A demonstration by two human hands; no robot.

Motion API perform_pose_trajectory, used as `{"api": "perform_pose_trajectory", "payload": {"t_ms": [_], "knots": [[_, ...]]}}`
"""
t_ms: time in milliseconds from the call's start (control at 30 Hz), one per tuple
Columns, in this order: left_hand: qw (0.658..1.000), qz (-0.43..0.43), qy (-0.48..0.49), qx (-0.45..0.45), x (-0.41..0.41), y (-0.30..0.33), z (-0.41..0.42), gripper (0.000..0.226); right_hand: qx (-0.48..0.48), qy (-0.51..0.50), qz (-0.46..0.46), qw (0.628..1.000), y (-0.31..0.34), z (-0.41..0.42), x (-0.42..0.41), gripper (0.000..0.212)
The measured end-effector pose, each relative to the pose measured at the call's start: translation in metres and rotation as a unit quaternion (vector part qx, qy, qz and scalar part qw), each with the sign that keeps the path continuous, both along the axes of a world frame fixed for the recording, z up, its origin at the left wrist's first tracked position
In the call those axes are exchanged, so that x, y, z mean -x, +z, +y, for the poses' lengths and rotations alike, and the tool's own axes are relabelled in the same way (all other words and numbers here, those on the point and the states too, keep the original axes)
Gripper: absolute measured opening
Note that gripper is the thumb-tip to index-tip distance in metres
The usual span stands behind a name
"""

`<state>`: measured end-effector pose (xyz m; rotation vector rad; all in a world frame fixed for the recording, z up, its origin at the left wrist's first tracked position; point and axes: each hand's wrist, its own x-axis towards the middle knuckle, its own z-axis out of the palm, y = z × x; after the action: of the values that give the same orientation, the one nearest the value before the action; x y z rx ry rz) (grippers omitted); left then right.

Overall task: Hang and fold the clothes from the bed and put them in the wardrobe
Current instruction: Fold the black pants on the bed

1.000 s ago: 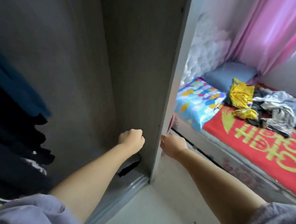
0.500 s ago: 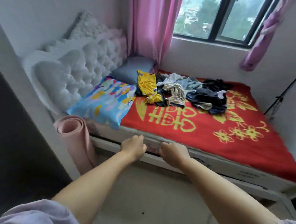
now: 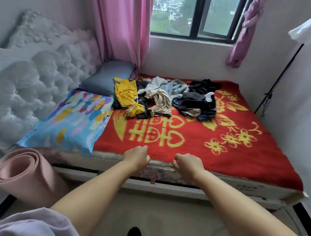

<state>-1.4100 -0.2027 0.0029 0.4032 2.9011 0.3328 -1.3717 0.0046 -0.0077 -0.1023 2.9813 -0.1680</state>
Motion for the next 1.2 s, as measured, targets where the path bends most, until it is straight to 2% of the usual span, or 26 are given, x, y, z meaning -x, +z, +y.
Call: {"api": "perform_pose_trajectory", "payload": {"t_ms": [400,600,767,1000,1100,1200], "knots": [[0.996,-0.043,-0.071,0.026,0.247,-0.024,0.042,0.027,0.000,-0.083,-0.026,0.996,-0.016,0.055,0.222,0.031],[0.991,-0.089,-0.086,0.052,0.314,-0.048,0.053,0.031,0.000,-0.086,-0.083,0.993,-0.050,0.063,0.291,0.031],[0.990,-0.106,-0.061,0.067,0.377,-0.069,0.064,0.024,-0.001,-0.083,-0.107,0.991,-0.070,0.086,0.366,0.031],[0.984,-0.170,-0.011,0.055,0.476,-0.149,0.105,0.031,-0.001,-0.027,-0.168,0.985,-0.154,0.121,0.480,0.026],[0.978,-0.203,-0.001,0.053,0.501,-0.191,0.109,0.030,0.008,0.006,-0.203,0.979,-0.199,0.104,0.516,0.022],[0.976,-0.212,0.010,0.054,0.535,-0.235,0.099,0.034,0.039,0.012,-0.217,0.975,-0.247,0.078,0.560,0.030]]}}
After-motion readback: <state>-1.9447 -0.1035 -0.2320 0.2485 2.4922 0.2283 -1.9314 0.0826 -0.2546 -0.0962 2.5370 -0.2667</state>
